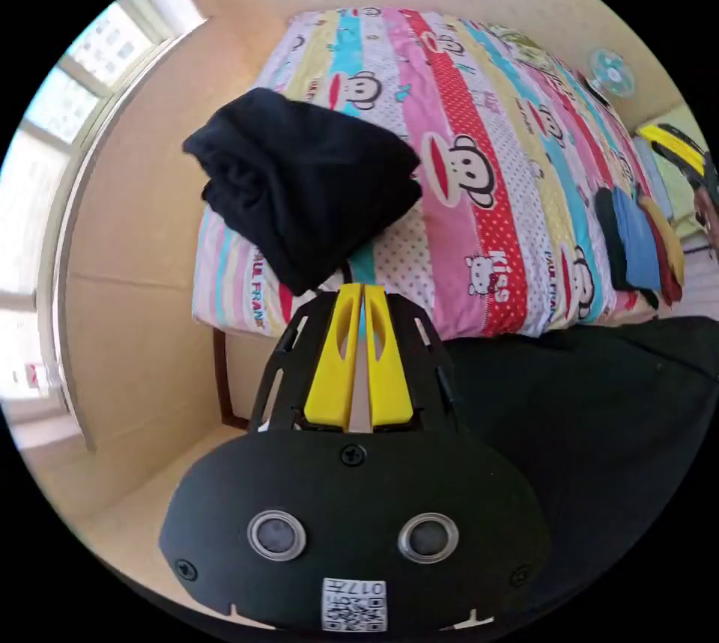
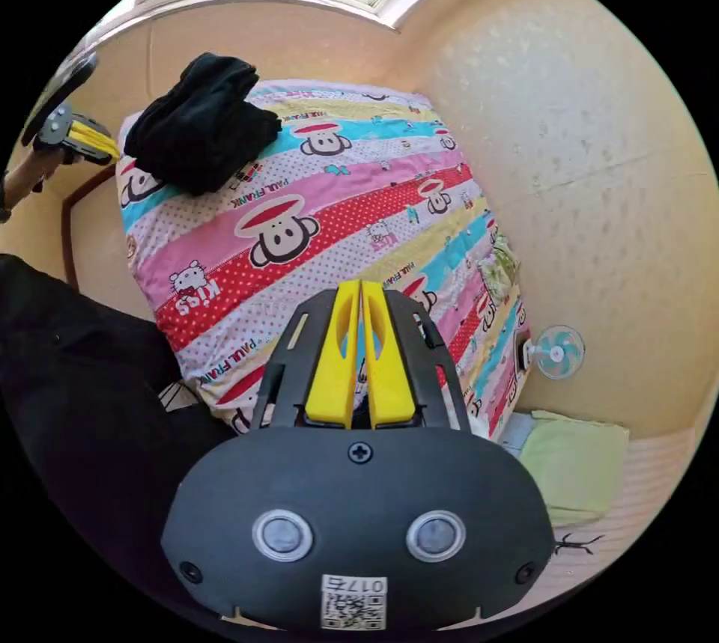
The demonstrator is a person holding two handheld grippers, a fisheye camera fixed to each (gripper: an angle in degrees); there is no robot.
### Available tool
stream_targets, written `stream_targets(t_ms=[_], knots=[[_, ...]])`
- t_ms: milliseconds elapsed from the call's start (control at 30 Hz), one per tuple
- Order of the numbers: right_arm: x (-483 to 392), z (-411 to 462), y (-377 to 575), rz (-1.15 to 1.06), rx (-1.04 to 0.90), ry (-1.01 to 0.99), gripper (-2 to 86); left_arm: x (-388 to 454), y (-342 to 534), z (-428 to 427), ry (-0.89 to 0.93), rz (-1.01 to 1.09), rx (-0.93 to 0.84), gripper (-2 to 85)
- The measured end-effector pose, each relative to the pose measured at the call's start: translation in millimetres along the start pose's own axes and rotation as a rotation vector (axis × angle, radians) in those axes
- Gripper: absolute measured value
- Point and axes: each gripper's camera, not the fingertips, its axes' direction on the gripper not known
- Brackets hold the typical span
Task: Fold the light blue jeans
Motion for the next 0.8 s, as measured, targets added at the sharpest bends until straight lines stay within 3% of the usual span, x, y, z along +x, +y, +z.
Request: stream_targets(t_ms=[100,200,333,433,533,700,800], knots=[[80,-77,43,0.322,0.252,-0.004,0.5,81,-60,-5,0.193,0.238,0.076,-0.4],[141,-139,114,0.606,0.524,0.108,0.4,166,-108,-14,0.221,0.405,0.148,-0.5],[181,-160,200,0.769,0.626,0.363,0.4,270,-156,0,0.273,0.453,0.175,-0.5],[219,-145,268,0.897,0.486,0.375,0.5,334,-175,24,0.436,0.407,0.123,-0.6],[254,-102,330,0.992,0.269,0.209,0.8,397,-182,55,0.616,0.402,0.022,-0.6],[285,13,396,1.032,-0.05,-0.201,3.1,479,-188,108,0.647,0.387,-0.133,-0.7],[292,84,392,0.992,-0.255,-0.24,8.9,518,-197,137,0.659,0.341,-0.191,-0.9]])
